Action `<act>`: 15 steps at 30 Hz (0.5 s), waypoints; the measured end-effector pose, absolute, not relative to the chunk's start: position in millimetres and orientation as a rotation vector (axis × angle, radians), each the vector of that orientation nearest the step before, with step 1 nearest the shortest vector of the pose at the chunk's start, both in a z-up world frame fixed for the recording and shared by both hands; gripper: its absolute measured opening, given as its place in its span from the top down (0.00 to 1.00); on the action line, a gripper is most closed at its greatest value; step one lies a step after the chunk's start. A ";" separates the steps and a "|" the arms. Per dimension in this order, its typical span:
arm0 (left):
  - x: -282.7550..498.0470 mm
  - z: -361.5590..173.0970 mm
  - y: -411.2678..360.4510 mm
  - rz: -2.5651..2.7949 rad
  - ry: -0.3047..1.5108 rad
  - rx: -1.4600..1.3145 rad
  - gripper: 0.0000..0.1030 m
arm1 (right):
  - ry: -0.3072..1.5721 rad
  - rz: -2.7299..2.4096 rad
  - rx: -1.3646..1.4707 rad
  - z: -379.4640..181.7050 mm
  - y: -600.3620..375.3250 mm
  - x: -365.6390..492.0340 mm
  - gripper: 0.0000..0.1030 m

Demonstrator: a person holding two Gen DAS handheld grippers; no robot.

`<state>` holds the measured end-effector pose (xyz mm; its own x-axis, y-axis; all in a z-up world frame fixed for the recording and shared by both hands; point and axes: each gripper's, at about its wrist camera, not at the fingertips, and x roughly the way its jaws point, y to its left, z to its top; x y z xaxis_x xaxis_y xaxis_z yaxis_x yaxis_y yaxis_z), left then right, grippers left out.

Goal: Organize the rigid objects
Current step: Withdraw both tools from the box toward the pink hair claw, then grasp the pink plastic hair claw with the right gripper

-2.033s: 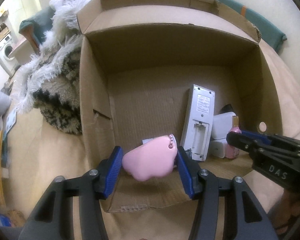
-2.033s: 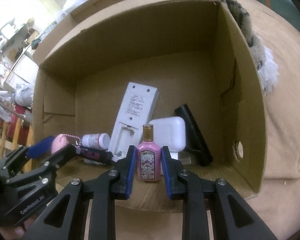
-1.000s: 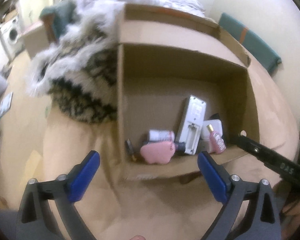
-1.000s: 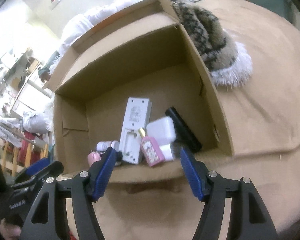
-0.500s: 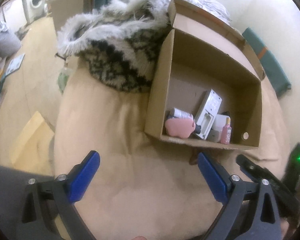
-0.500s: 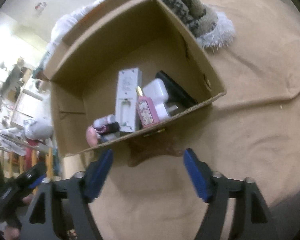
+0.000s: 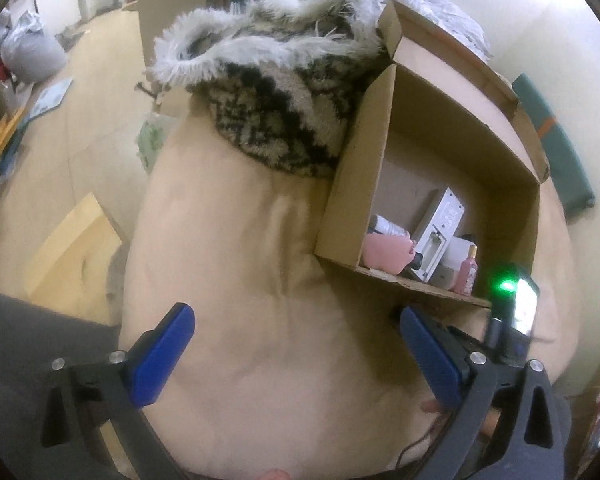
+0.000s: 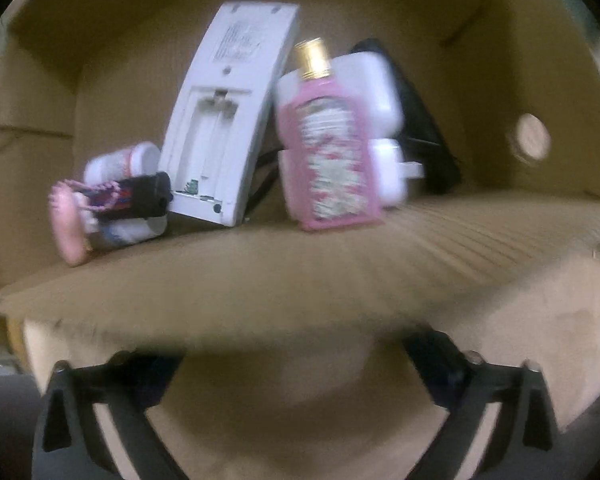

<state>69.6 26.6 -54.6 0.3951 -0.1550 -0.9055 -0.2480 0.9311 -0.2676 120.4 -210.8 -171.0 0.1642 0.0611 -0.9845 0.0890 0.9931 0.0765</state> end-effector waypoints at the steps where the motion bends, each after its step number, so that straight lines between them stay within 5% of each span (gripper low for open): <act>1: 69.6 -55.2 27.8 0.064 1.175 -0.397 0.01 | 1.415 -0.034 0.075 -175.0 -204.4 124.3 0.00; 15: 73.1 -55.4 25.7 0.014 1.199 -0.457 0.01 | 1.365 0.070 -0.050 -165.7 -193.8 111.8 0.04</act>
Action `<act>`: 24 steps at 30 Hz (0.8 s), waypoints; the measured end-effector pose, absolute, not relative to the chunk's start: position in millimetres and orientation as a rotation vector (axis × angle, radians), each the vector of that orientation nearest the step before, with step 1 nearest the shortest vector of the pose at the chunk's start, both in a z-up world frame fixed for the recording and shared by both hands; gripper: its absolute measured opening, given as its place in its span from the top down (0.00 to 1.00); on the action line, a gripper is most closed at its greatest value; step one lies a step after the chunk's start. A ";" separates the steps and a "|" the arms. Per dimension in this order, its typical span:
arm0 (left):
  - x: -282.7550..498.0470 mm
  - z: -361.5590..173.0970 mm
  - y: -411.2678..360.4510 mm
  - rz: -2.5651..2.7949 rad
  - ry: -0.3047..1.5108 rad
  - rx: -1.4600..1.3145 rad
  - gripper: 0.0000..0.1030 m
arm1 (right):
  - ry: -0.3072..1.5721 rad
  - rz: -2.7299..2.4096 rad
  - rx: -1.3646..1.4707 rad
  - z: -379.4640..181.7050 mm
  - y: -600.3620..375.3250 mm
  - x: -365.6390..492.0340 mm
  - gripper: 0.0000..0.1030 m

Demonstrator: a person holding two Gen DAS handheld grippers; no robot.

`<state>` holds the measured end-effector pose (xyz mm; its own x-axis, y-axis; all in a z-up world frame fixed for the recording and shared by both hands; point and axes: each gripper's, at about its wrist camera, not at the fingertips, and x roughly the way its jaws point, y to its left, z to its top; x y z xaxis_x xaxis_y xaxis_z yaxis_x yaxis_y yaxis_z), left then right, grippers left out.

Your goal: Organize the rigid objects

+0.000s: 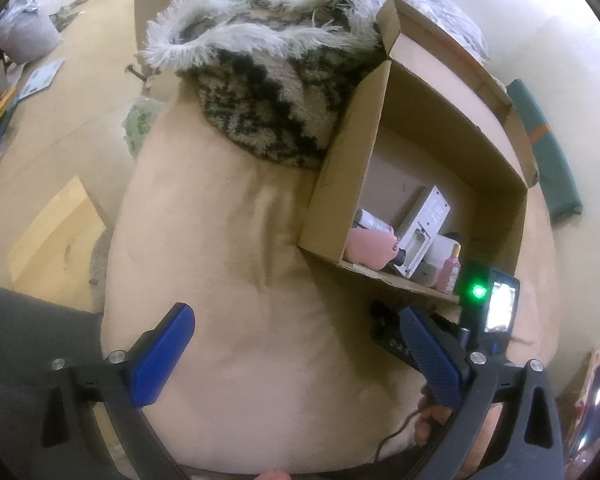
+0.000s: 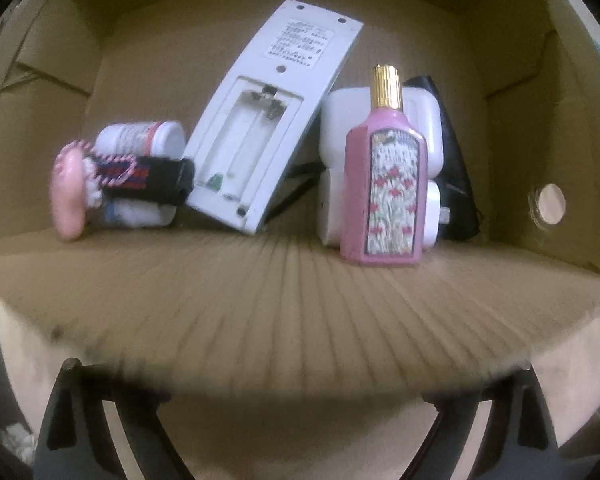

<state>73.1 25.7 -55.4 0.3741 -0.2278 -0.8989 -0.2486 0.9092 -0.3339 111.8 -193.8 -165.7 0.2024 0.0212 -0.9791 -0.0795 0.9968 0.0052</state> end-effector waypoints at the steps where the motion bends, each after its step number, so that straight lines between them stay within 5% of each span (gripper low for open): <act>1: 73.2 -56.1 26.1 0.019 1.199 -0.453 0.01 | 1.370 0.079 -0.041 -161.2 -197.1 105.4 0.04; 9: 74.2 -68.1 25.7 0.058 1.213 -0.430 0.01 | 1.308 0.181 0.107 -96.7 -229.6 60.8 0.04; 18: 72.8 -81.1 -19.3 0.003 1.171 -0.234 0.01 | 0.909 0.286 0.184 1.1 -282.4 43.1 0.04; 24: 71.7 -96.8 -67.5 -0.061 1.131 -0.130 0.01 | 0.852 0.290 0.315 -2.2 -306.0 67.1 0.04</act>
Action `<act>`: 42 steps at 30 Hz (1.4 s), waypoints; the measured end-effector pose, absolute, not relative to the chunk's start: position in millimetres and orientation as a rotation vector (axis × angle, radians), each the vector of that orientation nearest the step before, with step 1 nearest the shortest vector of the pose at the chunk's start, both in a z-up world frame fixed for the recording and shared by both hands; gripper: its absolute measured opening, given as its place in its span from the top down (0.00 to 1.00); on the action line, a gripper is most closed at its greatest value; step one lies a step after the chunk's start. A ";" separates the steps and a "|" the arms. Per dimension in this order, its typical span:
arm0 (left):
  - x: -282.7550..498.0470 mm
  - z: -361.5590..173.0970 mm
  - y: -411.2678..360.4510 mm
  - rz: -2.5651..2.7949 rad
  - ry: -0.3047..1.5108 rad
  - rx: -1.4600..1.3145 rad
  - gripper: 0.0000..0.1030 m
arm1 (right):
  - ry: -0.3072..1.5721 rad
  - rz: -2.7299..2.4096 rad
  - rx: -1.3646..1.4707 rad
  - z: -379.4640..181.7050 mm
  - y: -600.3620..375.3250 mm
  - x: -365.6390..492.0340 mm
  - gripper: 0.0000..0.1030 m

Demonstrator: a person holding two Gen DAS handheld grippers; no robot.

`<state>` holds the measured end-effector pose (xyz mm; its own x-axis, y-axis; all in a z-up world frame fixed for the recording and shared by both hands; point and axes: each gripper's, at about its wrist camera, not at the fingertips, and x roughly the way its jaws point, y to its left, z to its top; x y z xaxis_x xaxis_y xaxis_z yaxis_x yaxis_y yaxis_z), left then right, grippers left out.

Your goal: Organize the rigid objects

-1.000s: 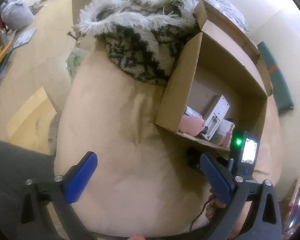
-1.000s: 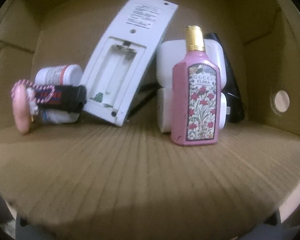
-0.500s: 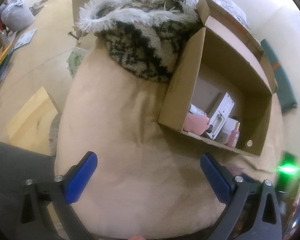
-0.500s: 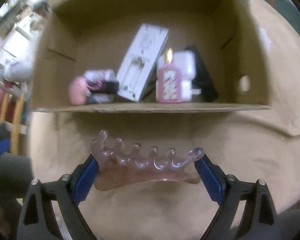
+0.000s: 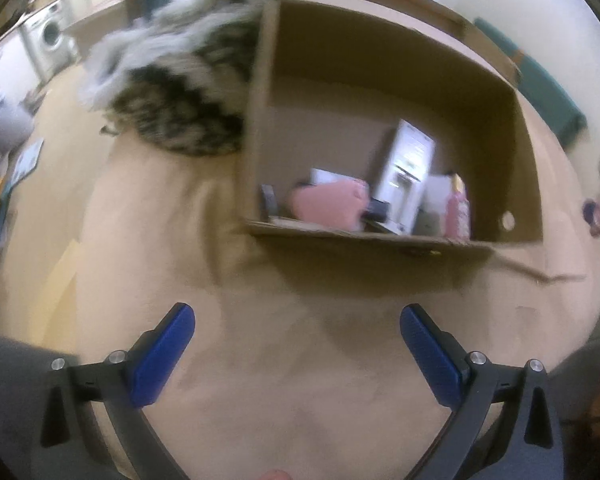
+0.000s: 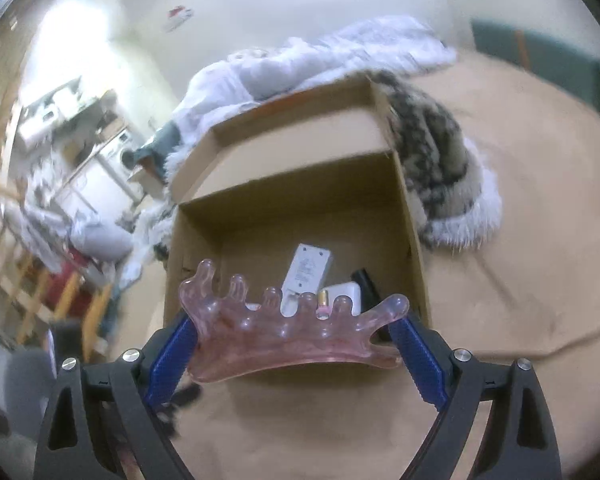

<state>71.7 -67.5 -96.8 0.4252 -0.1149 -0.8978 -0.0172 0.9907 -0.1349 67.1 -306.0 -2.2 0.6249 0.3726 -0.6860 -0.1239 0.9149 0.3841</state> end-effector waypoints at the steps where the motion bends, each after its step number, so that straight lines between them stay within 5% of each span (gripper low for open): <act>1: 73.0 -100.8 -76.9 -0.076 1.127 -0.134 0.01 | 0.860 0.282 0.332 -7.1 -306.4 71.4 0.04; 19: 135.5 -160.8 -207.3 -0.112 1.099 -0.003 0.18 | 0.884 0.206 0.535 -32.6 -349.1 86.7 0.04; 22: 145.6 -167.7 -210.6 -0.084 1.125 0.011 0.46 | 0.897 0.207 0.566 -36.4 -353.3 88.3 0.04; 25: 147.6 -167.4 -206.4 -0.059 1.125 0.018 0.61 | 0.896 0.211 0.575 -36.9 -355.3 88.2 0.04; 42: 99.2 -99.4 -123.5 -0.098 1.061 0.052 0.61 | 0.910 0.188 0.476 -32.7 -340.4 89.4 0.04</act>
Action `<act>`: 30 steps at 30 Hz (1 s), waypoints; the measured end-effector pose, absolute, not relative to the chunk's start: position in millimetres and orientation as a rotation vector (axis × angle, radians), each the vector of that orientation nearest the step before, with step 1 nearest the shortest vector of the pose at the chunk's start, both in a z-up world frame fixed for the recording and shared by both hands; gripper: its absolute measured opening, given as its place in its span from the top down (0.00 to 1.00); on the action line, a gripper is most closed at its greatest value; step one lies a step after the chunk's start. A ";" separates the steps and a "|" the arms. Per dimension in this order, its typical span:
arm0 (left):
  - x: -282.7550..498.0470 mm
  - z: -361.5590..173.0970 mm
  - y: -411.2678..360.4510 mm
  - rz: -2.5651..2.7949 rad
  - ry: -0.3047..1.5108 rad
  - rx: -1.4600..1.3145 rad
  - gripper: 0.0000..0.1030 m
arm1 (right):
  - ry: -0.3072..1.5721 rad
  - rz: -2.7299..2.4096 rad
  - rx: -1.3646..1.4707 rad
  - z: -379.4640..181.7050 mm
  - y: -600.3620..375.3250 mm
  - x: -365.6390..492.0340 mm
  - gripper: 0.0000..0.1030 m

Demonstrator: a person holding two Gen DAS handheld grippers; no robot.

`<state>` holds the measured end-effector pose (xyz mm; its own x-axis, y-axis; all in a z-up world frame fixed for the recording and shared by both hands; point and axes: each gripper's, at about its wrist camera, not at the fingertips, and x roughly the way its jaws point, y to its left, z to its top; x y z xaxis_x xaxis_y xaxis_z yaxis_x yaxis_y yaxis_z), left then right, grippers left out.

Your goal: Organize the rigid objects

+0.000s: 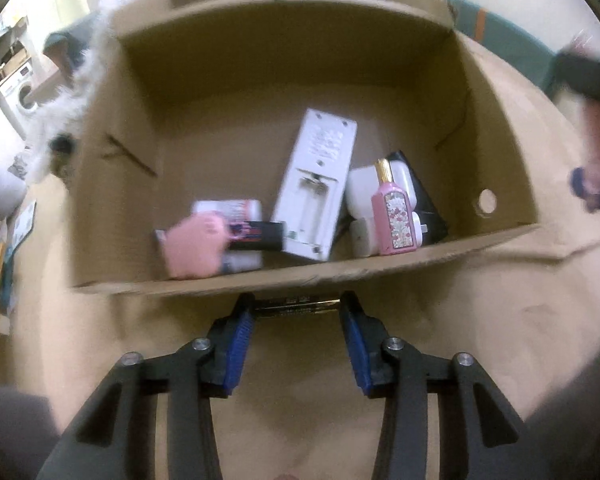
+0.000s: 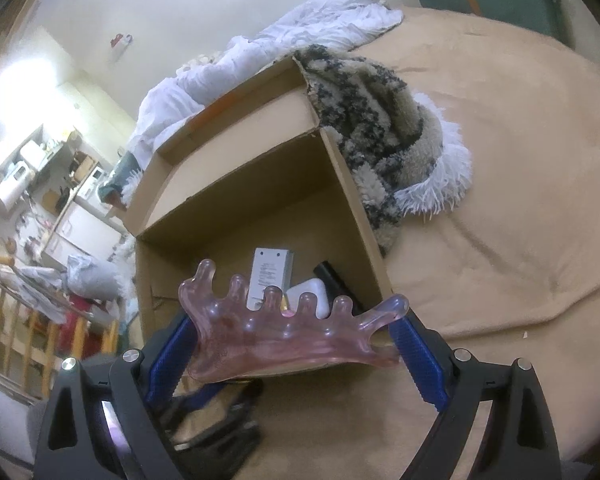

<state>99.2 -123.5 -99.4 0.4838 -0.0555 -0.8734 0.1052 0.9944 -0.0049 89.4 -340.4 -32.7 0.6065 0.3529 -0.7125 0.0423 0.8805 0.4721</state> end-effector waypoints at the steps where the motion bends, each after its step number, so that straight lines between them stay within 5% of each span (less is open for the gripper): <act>1: 95.6 -92.8 -118.5 -0.102 1.054 0.049 0.61 | 0.910 0.187 0.463 -32.3 -338.4 89.3 0.04; 13: 86.4 -9.1 -79.7 -0.053 0.890 -0.022 0.61 | 0.903 0.188 0.339 -34.1 -314.9 105.9 0.04; 30: 146.3 -60.0 -82.9 -0.027 0.981 0.048 0.61 | 1.038 0.276 0.230 -68.3 -269.8 141.3 0.04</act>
